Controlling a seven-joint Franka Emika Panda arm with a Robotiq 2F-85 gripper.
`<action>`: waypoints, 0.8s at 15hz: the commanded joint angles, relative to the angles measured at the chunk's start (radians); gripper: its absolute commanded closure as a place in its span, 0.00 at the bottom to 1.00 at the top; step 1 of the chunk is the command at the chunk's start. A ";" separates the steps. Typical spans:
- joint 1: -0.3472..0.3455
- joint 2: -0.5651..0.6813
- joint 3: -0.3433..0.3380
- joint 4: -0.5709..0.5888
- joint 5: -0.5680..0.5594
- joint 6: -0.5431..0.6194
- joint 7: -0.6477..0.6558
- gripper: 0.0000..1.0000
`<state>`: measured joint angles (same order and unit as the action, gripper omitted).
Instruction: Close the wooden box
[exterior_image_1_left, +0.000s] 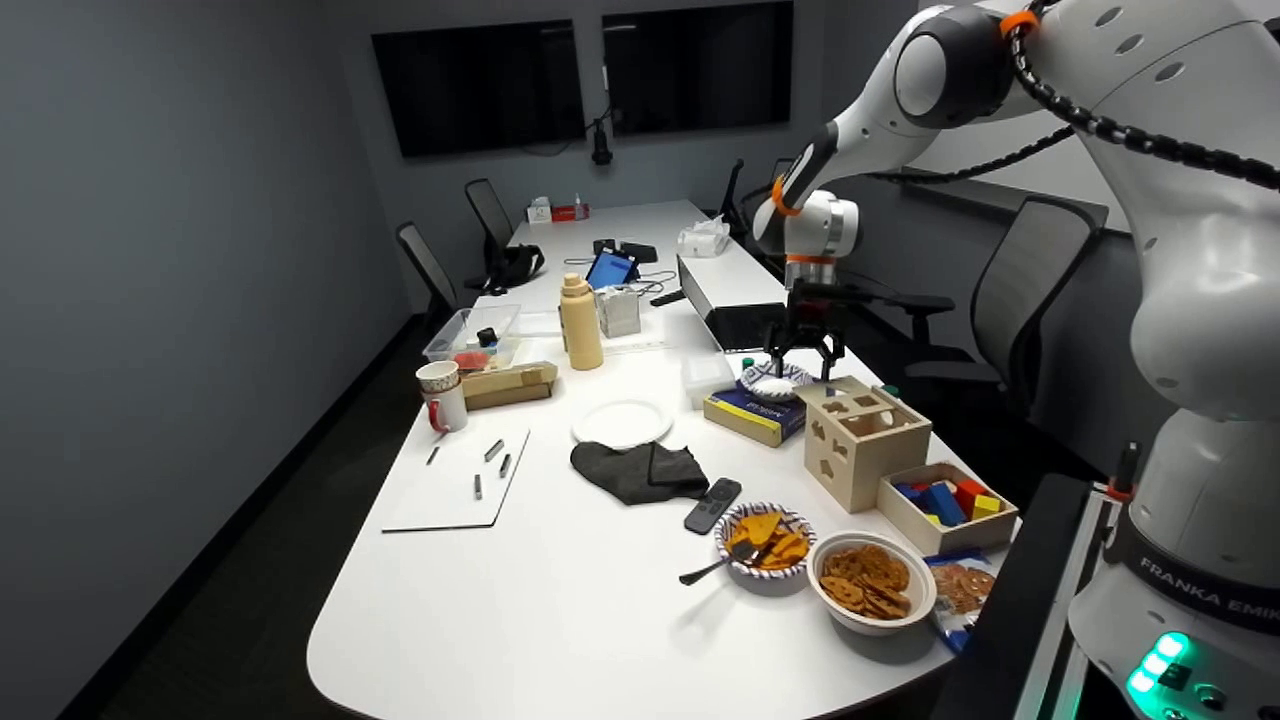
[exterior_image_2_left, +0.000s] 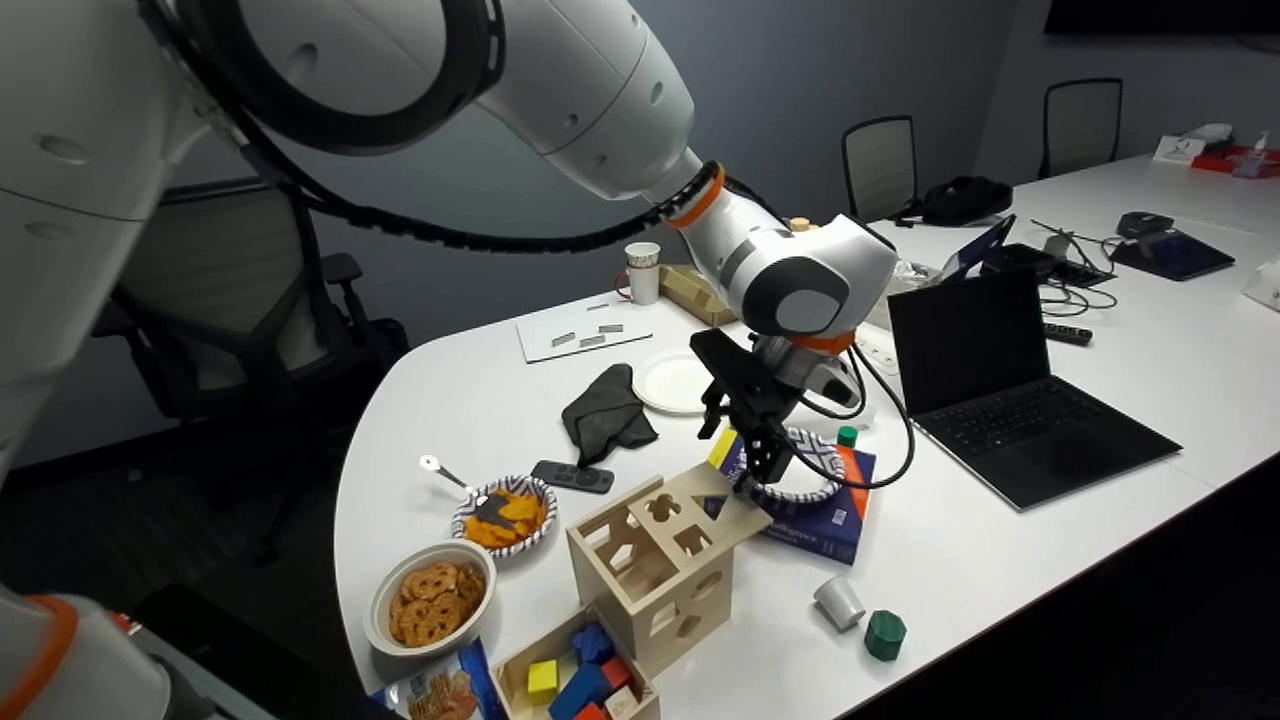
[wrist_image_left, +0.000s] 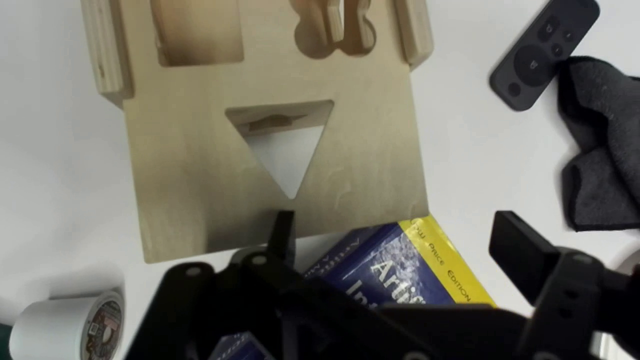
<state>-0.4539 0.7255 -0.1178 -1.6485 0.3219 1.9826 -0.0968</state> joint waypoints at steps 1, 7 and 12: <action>-0.007 0.013 -0.003 0.035 0.033 -0.106 0.017 0.00; 0.000 -0.018 0.007 -0.016 0.085 0.091 -0.037 0.00; 0.010 0.003 0.013 -0.020 0.072 0.232 -0.031 0.00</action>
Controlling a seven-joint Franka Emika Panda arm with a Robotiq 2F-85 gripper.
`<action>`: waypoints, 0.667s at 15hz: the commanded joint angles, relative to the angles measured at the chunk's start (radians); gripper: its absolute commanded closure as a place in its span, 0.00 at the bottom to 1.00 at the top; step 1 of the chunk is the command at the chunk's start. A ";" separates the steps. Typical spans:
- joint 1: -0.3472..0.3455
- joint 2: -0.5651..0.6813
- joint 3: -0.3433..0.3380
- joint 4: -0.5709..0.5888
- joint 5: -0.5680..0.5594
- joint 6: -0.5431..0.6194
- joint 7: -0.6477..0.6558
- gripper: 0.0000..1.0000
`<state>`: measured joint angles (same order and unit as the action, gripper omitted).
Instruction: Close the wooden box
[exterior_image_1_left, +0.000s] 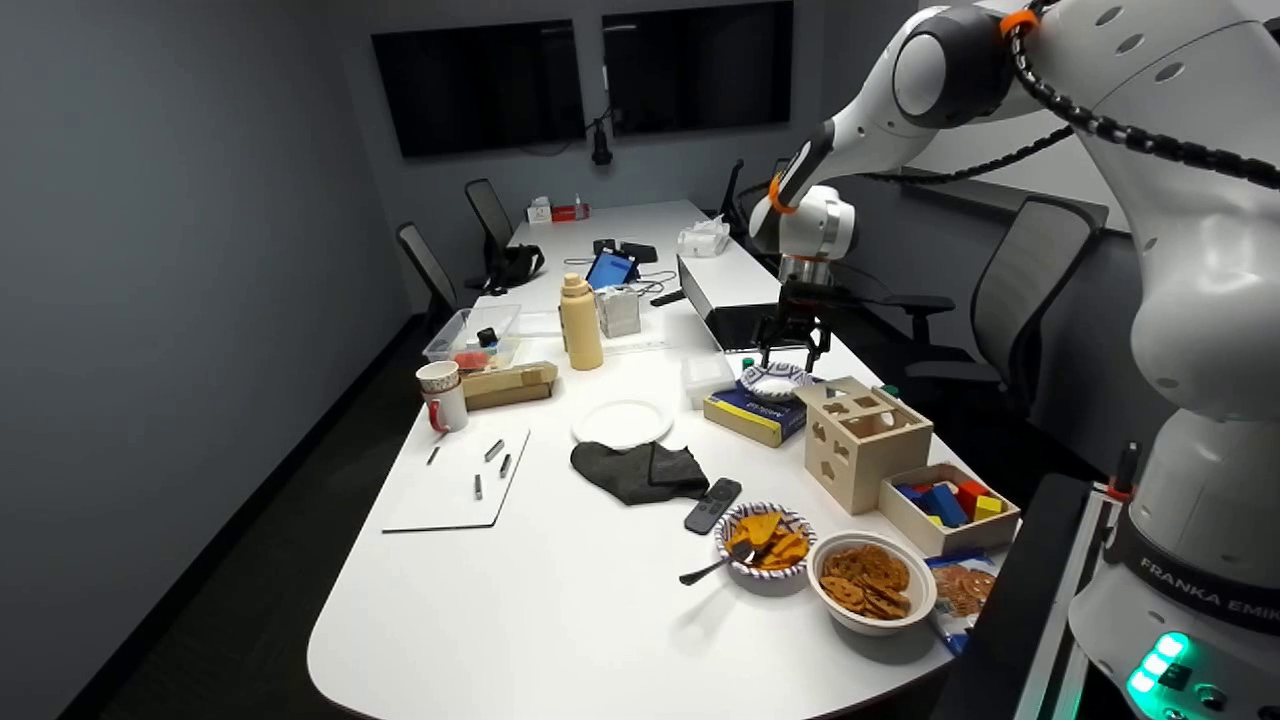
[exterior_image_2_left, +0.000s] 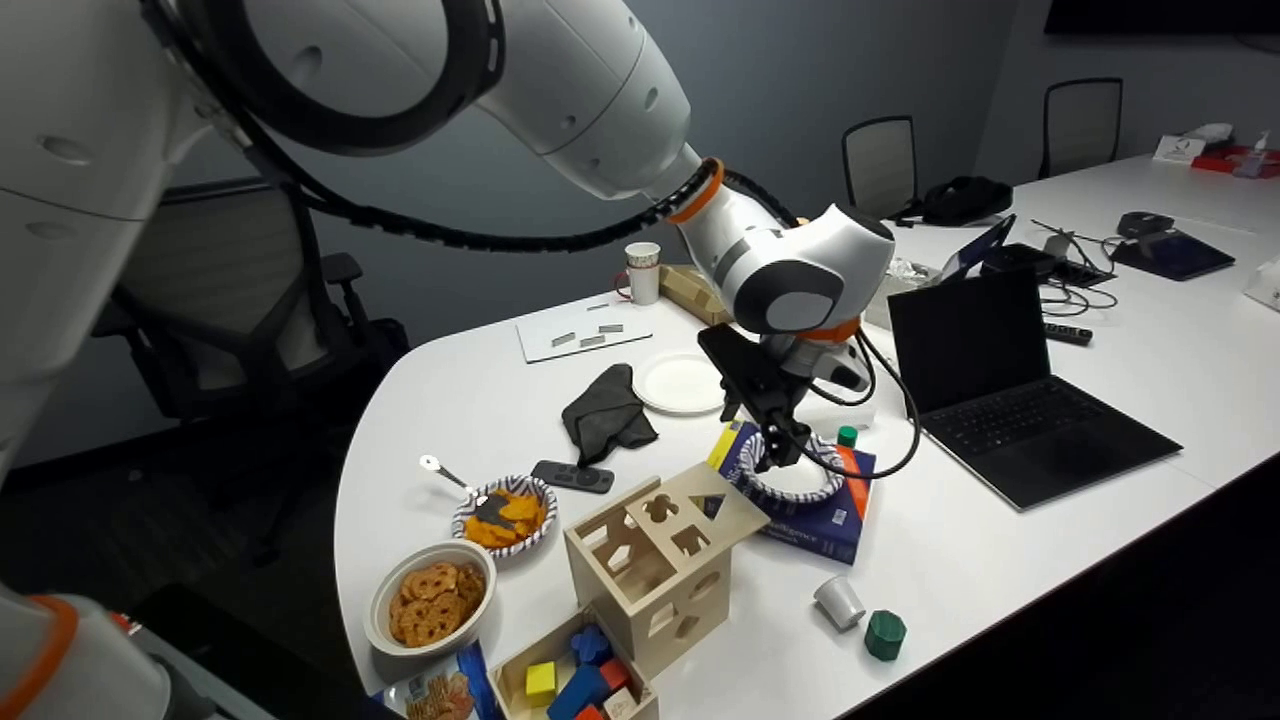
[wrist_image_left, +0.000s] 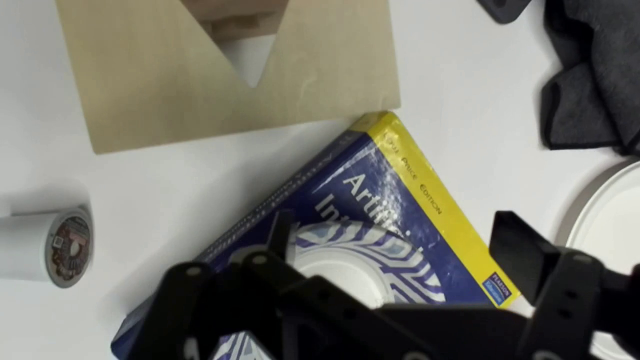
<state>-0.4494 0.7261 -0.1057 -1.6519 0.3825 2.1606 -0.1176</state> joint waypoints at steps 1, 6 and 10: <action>0.006 0.005 0.001 -0.021 0.006 0.054 -0.009 0.00; 0.010 -0.014 -0.002 -0.092 0.000 0.062 -0.013 0.00; 0.018 -0.053 -0.004 -0.170 0.001 0.081 -0.009 0.00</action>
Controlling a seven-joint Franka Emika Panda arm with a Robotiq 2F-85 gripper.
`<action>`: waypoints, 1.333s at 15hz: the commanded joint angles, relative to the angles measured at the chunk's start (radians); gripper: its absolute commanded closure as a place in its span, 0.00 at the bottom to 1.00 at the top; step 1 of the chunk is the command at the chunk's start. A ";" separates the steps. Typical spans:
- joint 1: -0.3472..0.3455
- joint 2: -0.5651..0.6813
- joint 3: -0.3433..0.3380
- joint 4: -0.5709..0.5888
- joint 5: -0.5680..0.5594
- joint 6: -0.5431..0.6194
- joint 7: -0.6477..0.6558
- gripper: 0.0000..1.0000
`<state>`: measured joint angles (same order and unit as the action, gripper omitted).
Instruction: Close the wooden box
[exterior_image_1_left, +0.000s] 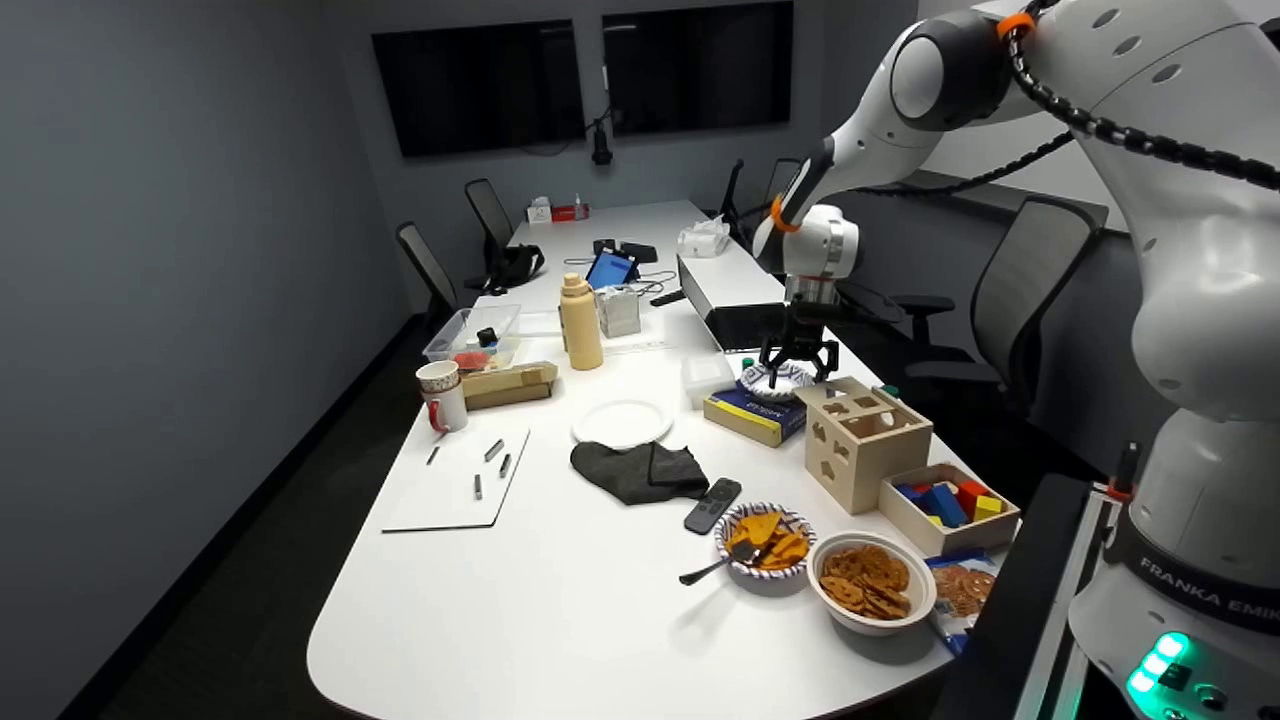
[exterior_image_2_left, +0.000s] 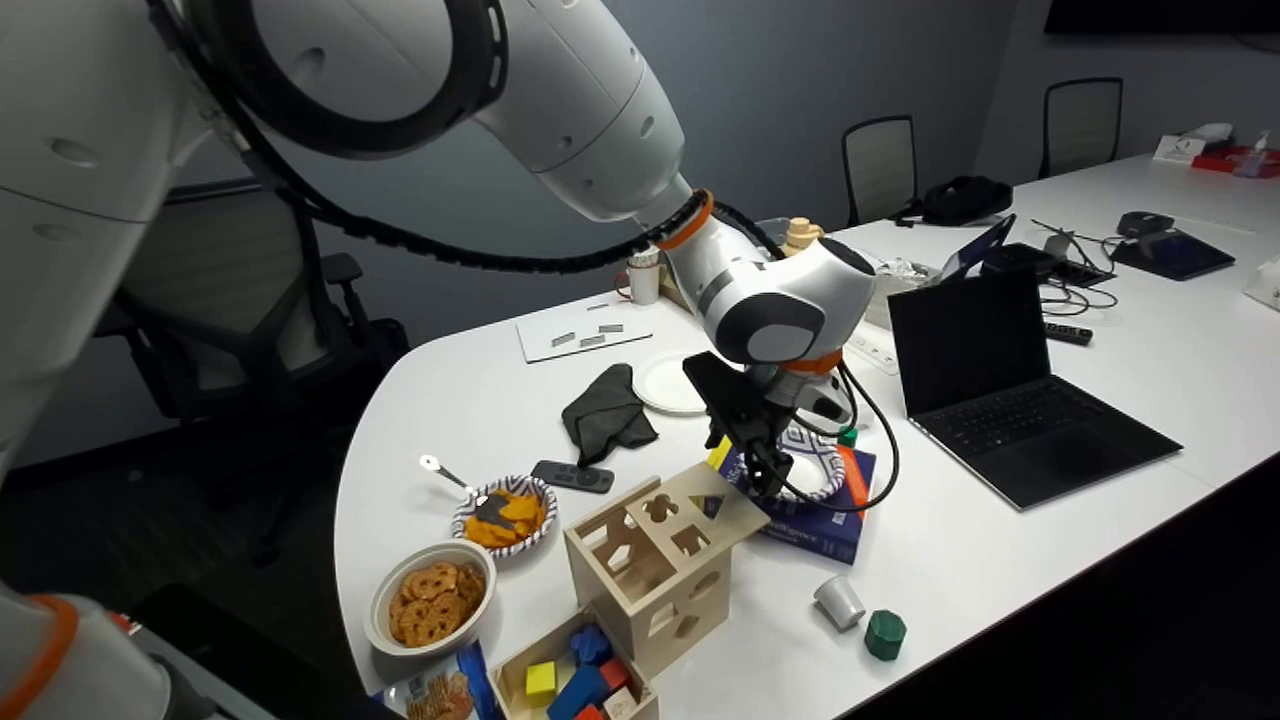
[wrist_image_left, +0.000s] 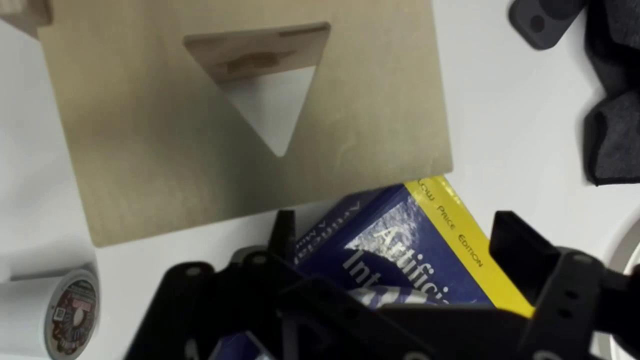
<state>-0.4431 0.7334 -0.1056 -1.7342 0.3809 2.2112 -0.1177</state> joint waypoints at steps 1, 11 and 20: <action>0.013 -0.070 -0.002 -0.104 0.004 0.030 -0.009 0.00; 0.062 -0.195 -0.033 -0.283 -0.005 -0.005 0.059 0.00; 0.059 -0.244 -0.028 -0.362 0.037 0.051 0.050 0.00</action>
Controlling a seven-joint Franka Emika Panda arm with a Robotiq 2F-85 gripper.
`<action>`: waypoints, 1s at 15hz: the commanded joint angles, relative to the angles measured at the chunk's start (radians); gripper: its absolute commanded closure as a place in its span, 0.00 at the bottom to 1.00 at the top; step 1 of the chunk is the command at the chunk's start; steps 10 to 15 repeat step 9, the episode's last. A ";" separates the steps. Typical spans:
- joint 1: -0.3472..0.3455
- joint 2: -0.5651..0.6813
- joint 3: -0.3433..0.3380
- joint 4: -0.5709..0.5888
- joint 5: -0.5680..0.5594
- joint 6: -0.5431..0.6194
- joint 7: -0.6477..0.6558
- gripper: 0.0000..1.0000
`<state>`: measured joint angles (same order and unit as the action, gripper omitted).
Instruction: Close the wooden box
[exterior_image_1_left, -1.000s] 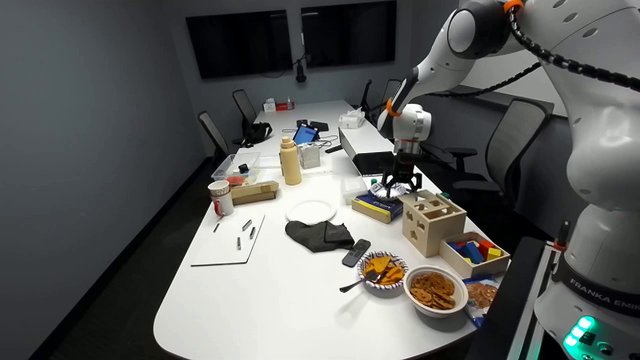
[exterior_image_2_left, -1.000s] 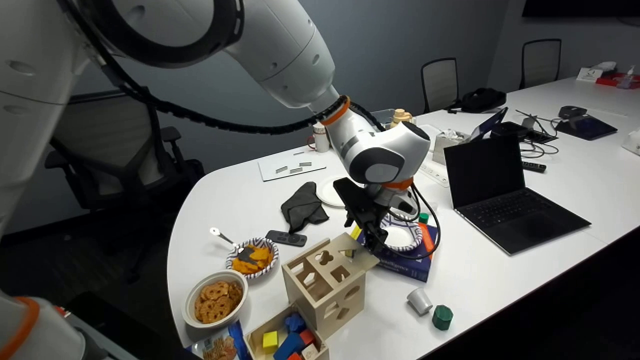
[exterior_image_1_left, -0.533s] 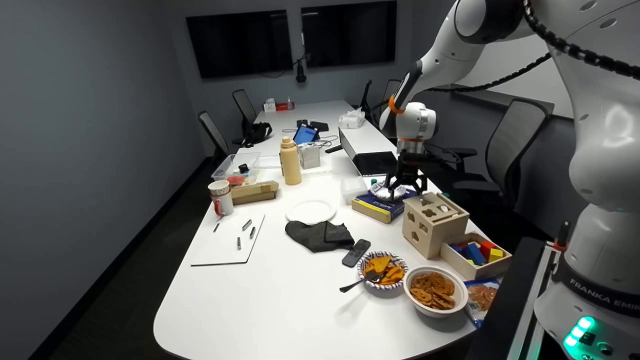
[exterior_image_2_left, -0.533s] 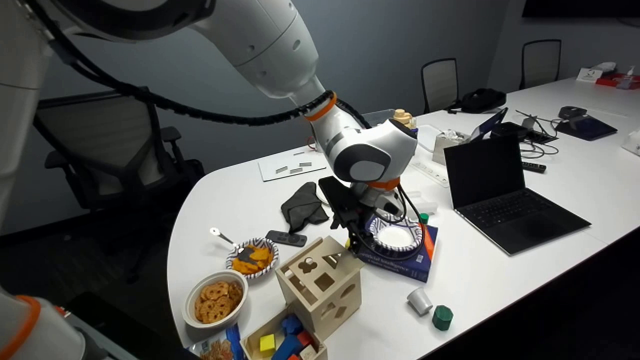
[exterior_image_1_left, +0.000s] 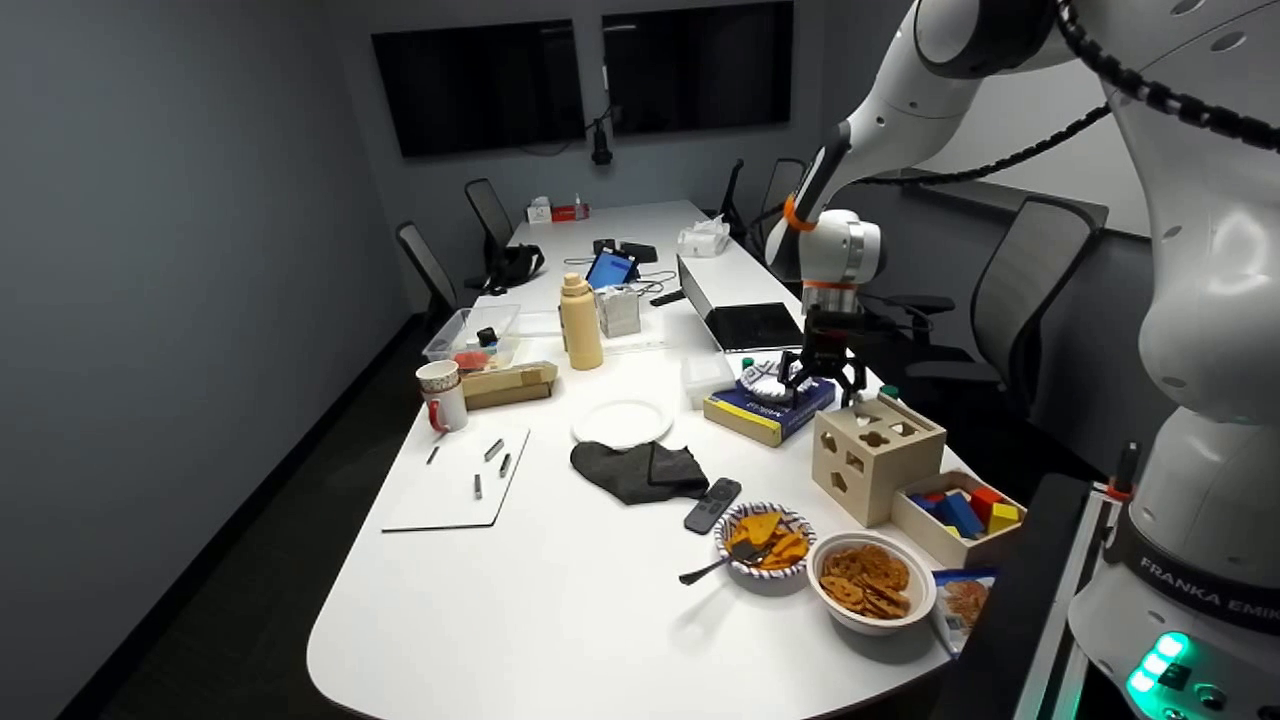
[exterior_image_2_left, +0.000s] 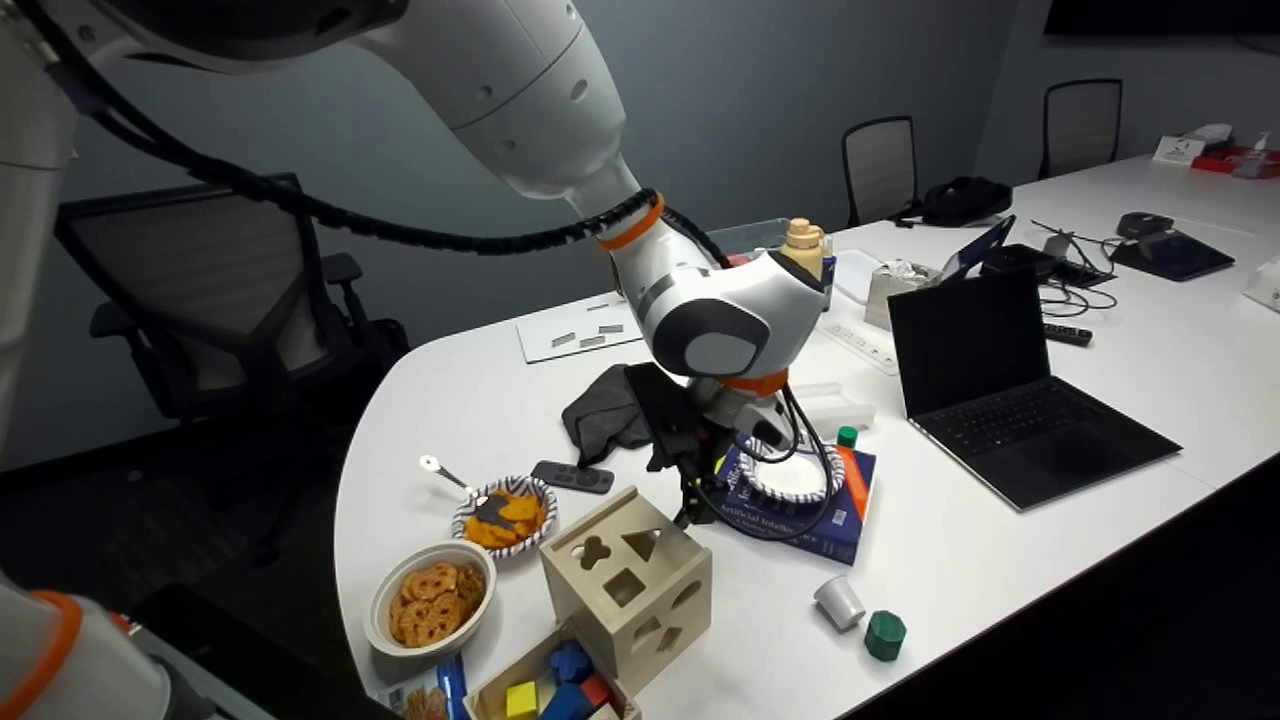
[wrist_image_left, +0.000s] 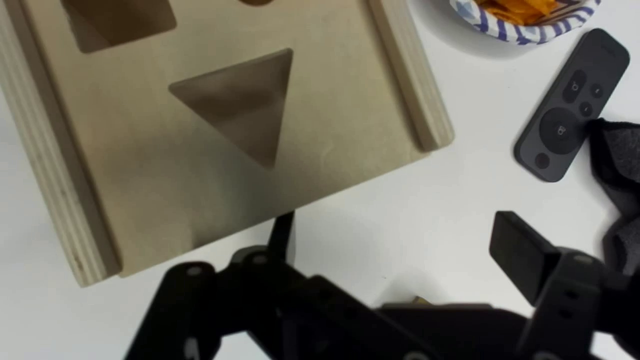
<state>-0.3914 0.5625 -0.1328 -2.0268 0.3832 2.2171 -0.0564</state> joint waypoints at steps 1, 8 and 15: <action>0.011 -0.094 0.000 -0.086 0.038 0.067 -0.015 0.00; 0.060 -0.336 -0.011 -0.240 0.028 0.126 0.005 0.00; 0.070 -0.363 -0.014 -0.254 0.022 0.121 0.011 0.00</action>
